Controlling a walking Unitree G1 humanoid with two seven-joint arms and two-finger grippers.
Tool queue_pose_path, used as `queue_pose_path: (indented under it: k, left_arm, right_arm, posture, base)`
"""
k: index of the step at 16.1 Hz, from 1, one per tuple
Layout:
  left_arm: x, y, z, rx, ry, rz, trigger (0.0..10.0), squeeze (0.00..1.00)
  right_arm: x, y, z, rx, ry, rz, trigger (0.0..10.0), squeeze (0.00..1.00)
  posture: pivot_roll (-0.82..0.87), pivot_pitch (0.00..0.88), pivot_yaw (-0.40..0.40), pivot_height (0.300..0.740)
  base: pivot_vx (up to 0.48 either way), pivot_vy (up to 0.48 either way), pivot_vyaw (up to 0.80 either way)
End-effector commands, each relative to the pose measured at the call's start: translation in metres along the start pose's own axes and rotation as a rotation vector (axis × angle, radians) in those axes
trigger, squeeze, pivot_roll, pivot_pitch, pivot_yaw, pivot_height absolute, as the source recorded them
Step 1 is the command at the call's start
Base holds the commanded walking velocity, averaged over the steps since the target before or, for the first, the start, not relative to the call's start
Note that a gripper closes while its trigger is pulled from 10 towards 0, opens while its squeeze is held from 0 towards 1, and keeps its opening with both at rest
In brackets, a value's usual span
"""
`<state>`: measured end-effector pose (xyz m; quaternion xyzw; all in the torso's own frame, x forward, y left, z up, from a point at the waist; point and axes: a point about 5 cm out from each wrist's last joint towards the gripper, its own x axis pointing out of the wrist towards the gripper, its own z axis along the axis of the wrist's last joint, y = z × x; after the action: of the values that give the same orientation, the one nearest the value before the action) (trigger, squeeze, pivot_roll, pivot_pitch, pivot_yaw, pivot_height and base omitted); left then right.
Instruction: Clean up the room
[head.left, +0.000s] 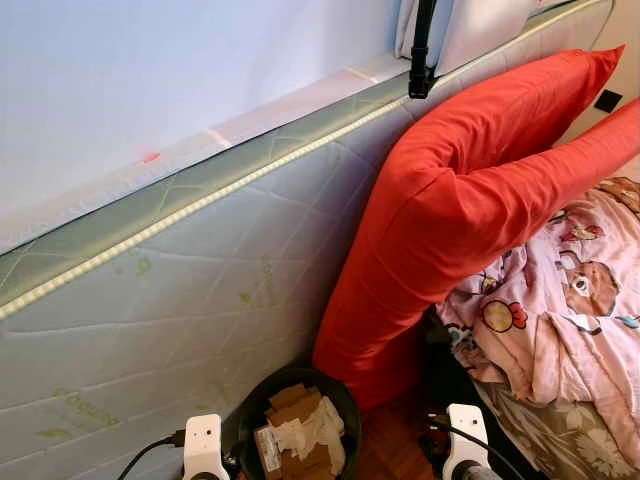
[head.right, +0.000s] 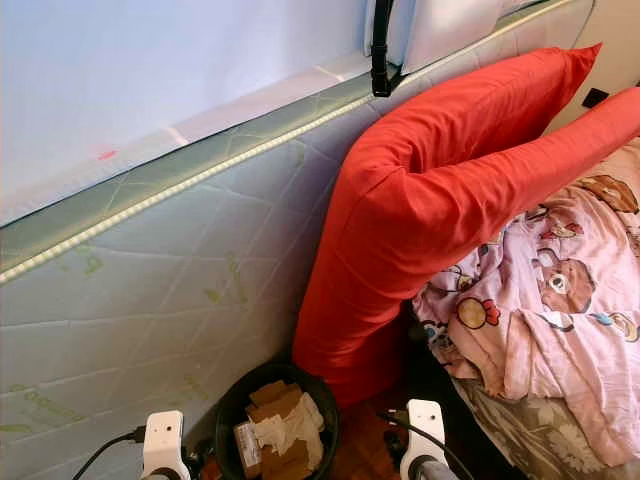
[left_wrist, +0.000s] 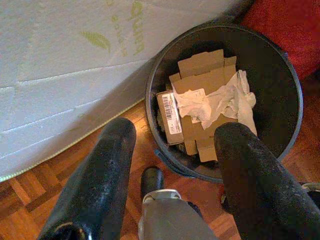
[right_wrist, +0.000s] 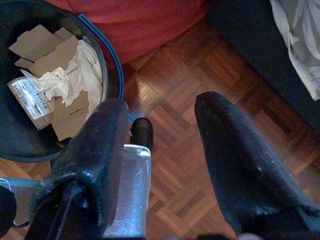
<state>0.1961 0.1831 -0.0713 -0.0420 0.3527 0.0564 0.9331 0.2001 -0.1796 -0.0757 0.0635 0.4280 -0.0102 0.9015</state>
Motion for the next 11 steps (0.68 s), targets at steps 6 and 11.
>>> queue_pose_path:
  k: [6,11]
  left_arm:
    - [-0.0029,0.0038,-0.0078,-0.003,0.025,0.010,10.0,0.00]
    - [-0.0028,0.0043,-0.0074,-0.002,0.024,0.012,10.0,0.00]
  right_arm:
    - [-0.0011,-0.0023,-0.0045,0.000,0.014,-0.006,10.0,0.00]
    - [-0.0010,-0.0022,-0.0044,-0.003,0.016,-0.004,10.0,0.00]
  posture:
    - [0.06,0.135,-0.040,0.740]
    - [0.06,0.137,-0.039,0.740]
  base:
    - [0.000,0.000,0.00]
    - [0.000,0.000,0.00]
